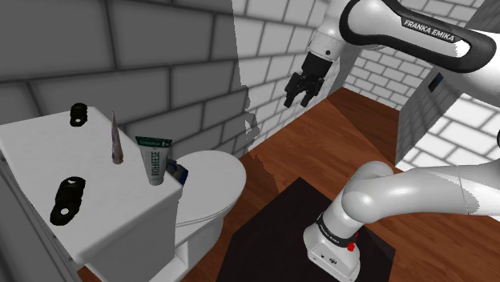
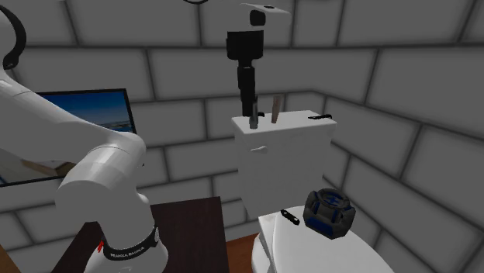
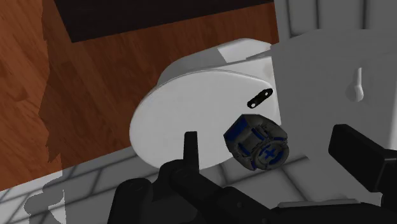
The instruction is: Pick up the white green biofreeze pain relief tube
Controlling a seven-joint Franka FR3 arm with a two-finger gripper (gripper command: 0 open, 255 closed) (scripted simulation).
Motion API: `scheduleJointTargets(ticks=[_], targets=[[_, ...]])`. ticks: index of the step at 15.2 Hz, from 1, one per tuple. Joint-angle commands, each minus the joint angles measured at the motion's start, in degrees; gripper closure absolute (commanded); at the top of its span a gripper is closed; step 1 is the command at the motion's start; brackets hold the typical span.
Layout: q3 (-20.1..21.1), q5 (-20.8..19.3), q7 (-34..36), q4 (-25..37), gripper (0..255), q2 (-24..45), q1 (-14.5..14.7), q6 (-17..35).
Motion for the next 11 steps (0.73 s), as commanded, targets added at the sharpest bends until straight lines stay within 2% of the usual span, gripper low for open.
scheduleJointTargets(ticks=[1, 11], targets=[[0.0, 0.0, 0.0, 0.0, 0, 0.0, 0.0, 0.0], [7.9, 3.1, -1.5, 9.5, 0, 15.9, 6.8, 5.1]])
